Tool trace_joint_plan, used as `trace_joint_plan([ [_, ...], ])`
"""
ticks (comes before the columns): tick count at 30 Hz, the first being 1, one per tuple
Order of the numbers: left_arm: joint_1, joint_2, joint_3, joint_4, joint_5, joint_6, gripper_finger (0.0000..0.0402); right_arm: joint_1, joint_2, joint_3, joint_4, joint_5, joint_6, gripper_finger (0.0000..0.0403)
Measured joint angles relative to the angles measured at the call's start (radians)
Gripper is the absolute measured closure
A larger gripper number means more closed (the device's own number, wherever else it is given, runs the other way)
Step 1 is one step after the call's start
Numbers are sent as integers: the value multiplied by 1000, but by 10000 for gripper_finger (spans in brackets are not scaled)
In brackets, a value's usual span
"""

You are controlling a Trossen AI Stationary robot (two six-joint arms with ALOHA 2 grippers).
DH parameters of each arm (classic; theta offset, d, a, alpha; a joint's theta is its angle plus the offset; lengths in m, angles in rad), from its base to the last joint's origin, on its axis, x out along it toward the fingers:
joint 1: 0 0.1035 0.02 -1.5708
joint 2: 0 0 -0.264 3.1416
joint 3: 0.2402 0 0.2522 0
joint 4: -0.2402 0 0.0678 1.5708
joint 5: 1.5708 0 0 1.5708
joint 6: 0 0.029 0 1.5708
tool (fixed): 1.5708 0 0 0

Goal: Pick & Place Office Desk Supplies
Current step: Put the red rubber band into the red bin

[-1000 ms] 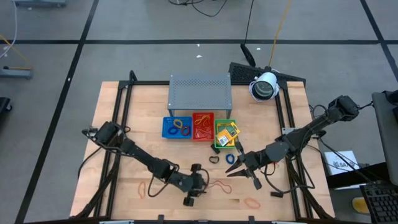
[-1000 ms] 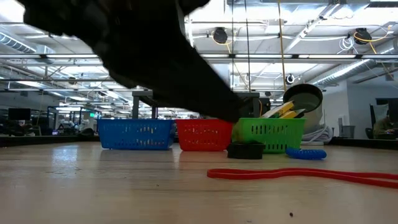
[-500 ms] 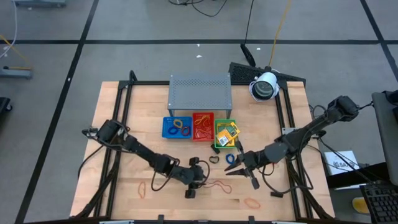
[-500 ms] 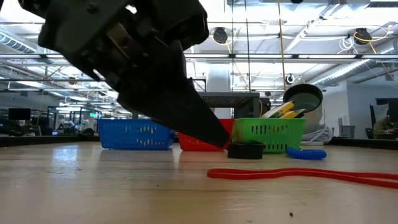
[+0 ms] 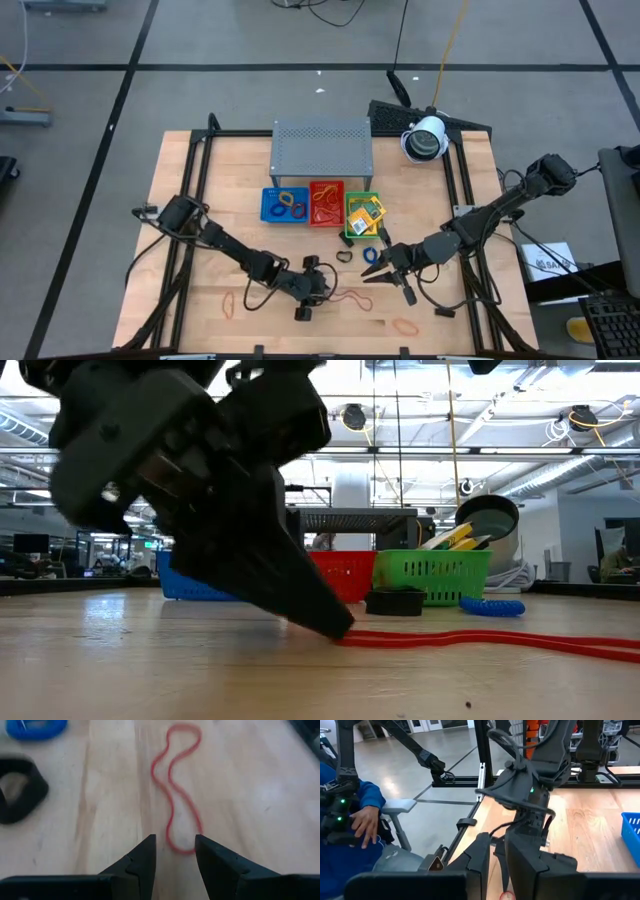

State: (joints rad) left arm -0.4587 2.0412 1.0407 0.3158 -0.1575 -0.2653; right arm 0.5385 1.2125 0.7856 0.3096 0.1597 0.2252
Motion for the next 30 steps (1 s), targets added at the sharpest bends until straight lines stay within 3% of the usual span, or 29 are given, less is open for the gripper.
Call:
trace_joint_plan([
  [14,2,32,2,15,-5,-39,267,0,0,0,8,1,-9,353],
  [17,10,32,2,-6,-7,-51,297,0,0,0,8,1,-9,353],
  [22,13,32,2,-6,-18,-55,389,0,0,0,11,1,-9,353],
  [30,17,35,10,176,17,-1,399,0,0,0,14,2,-10,353],
])
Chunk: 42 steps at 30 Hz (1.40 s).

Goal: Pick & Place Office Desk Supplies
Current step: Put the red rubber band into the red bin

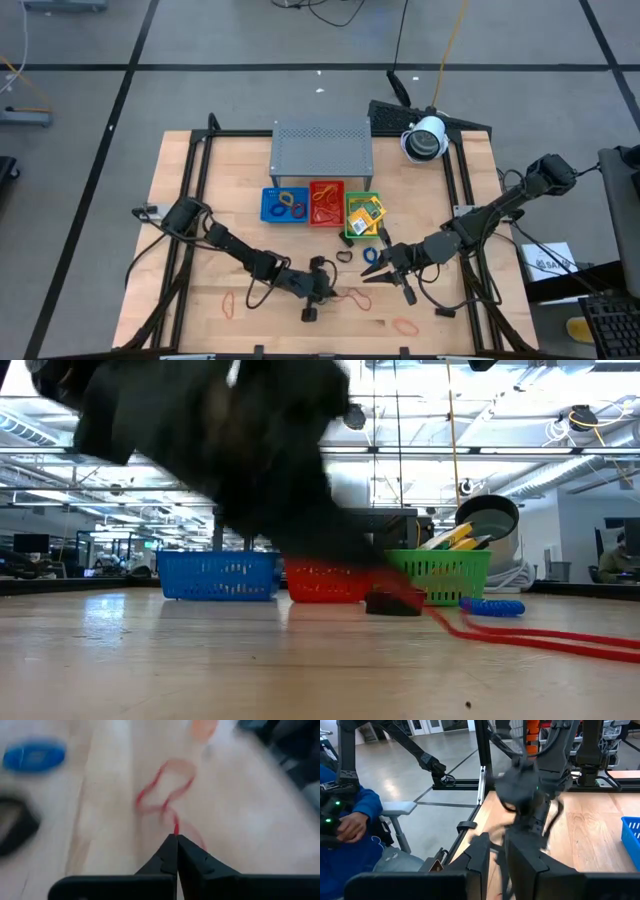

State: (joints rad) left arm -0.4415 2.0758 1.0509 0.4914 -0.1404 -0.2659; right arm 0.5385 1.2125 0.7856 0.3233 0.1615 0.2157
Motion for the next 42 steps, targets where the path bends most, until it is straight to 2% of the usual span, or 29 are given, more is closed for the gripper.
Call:
trace_joint_plan([
  [3,11,-26,37,52,15,44,399,0,0,0,2,3,0,353],
  [10,7,-143,73,36,-4,144,400,0,0,0,1,28,0,353],
  [20,5,-442,75,-282,-275,301,401,-1,0,0,-1,28,-16,353],
  [24,33,-545,75,-391,-336,352,401,-2,0,0,1,28,-27,353],
  [29,115,-611,75,-456,-341,376,401,-3,0,0,2,29,-27,353],
  [36,269,-615,75,-468,-224,366,400,-20,0,0,6,29,-30,353],
  [42,365,-613,75,-492,-208,298,389,-21,0,0,0,27,-30,353],
])
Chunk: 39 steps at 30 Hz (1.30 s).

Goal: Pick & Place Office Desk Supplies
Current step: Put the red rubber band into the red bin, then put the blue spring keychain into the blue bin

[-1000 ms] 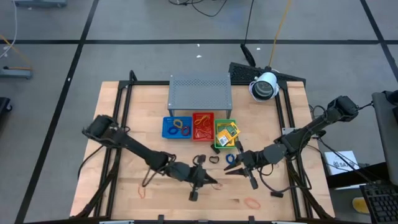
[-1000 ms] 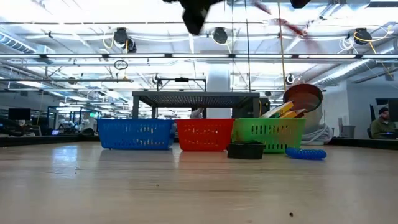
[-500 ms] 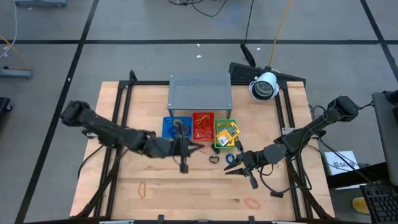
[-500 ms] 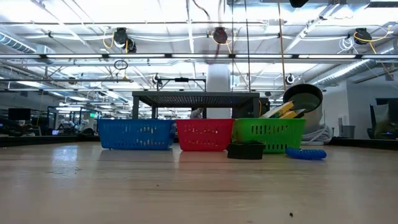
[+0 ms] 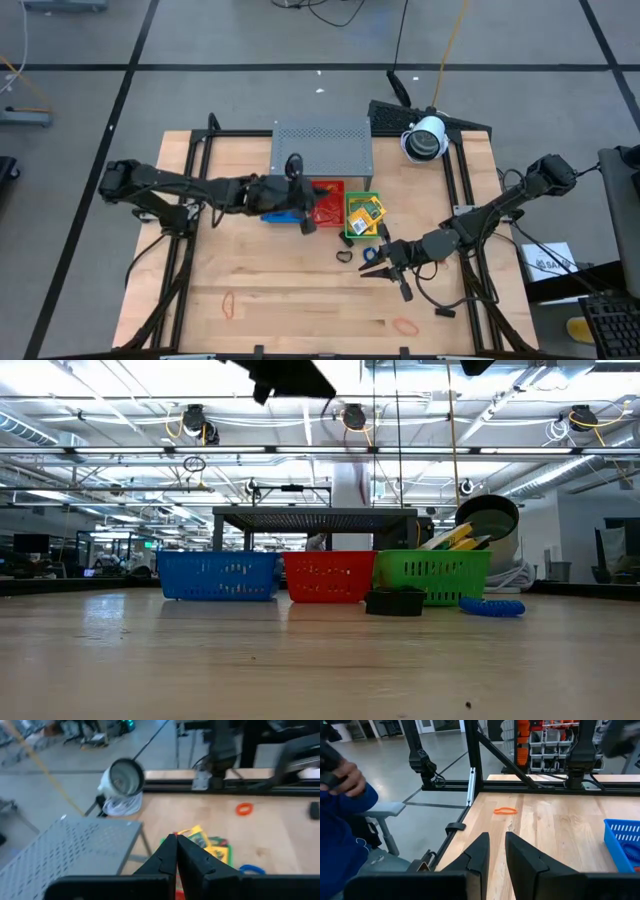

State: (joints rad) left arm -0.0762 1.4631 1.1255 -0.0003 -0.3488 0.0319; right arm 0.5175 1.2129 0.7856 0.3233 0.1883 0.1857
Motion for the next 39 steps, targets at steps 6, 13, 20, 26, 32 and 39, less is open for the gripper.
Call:
trace_joint_plan([
  [6,46,0,0,-83,33,-48,384,0,0,0,-2,-1,0,353],
  [13,48,1,0,-88,35,-61,373,0,0,0,-3,-2,1,353],
  [20,48,1,0,-88,34,-64,297,0,0,0,-17,-2,3,353],
  [26,48,1,0,-113,64,-75,215,0,0,0,-27,-6,3,353],
  [32,23,11,-41,-93,268,-204,180,1,0,0,-58,-7,19,353],
  [39,-145,107,-195,252,328,-145,198,1,0,0,-51,-7,19,353],
])
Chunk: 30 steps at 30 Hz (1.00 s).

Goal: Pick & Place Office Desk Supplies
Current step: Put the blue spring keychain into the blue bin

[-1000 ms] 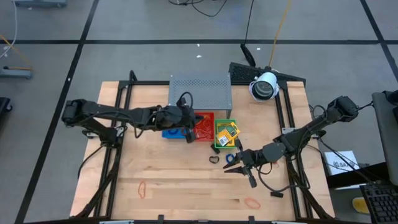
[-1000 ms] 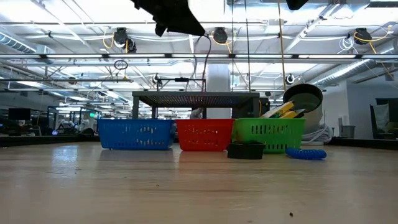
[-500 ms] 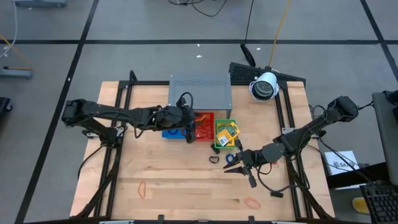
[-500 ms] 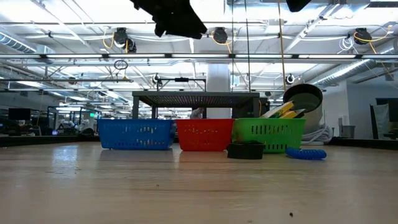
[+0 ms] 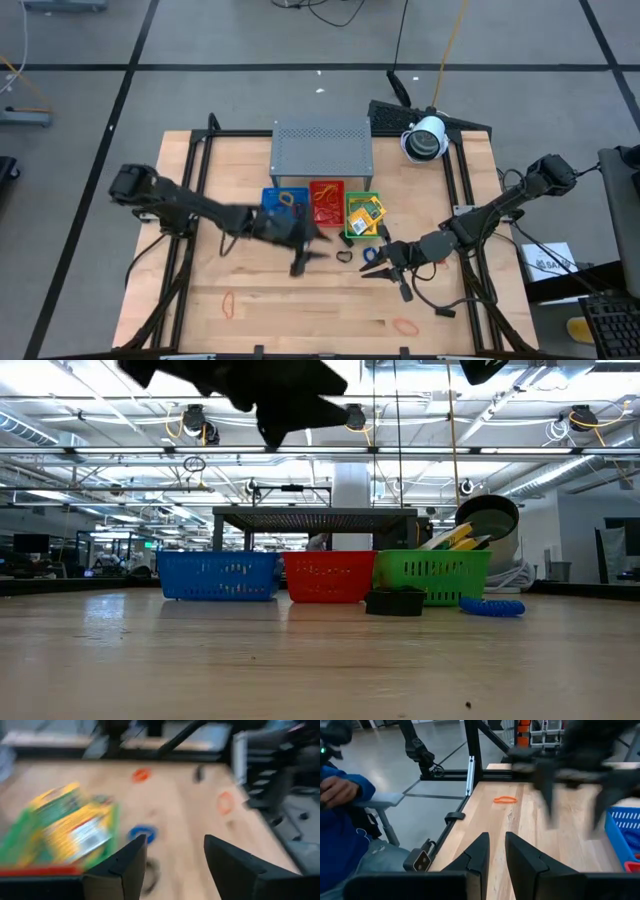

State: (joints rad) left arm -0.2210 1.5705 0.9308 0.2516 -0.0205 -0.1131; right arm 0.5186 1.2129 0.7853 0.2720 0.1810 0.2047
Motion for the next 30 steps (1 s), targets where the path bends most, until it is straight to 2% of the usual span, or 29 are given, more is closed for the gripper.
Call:
trace_joint_plan([
  [4,-86,123,-41,282,-5,18,214,0,0,0,-4,2,1,353],
  [6,-109,186,-39,341,-6,13,219,0,0,0,-2,18,2,353],
  [9,-126,275,-17,353,1,-30,222,17,-10,0,-90,158,61,354],
  [12,-131,320,-1,351,43,-62,222,39,-18,0,-323,305,233,363],
  [15,-129,313,-1,351,108,-81,222,38,10,0,-517,342,460,379],
  [17,-124,279,-2,324,134,-80,222,32,51,-1,-560,330,538,389],
  [21,-112,179,4,285,151,-48,222,22,131,0,-511,233,562,395],
  [30,-109,-6,3,75,150,-26,222,-9,258,0,-489,207,569,370],
])
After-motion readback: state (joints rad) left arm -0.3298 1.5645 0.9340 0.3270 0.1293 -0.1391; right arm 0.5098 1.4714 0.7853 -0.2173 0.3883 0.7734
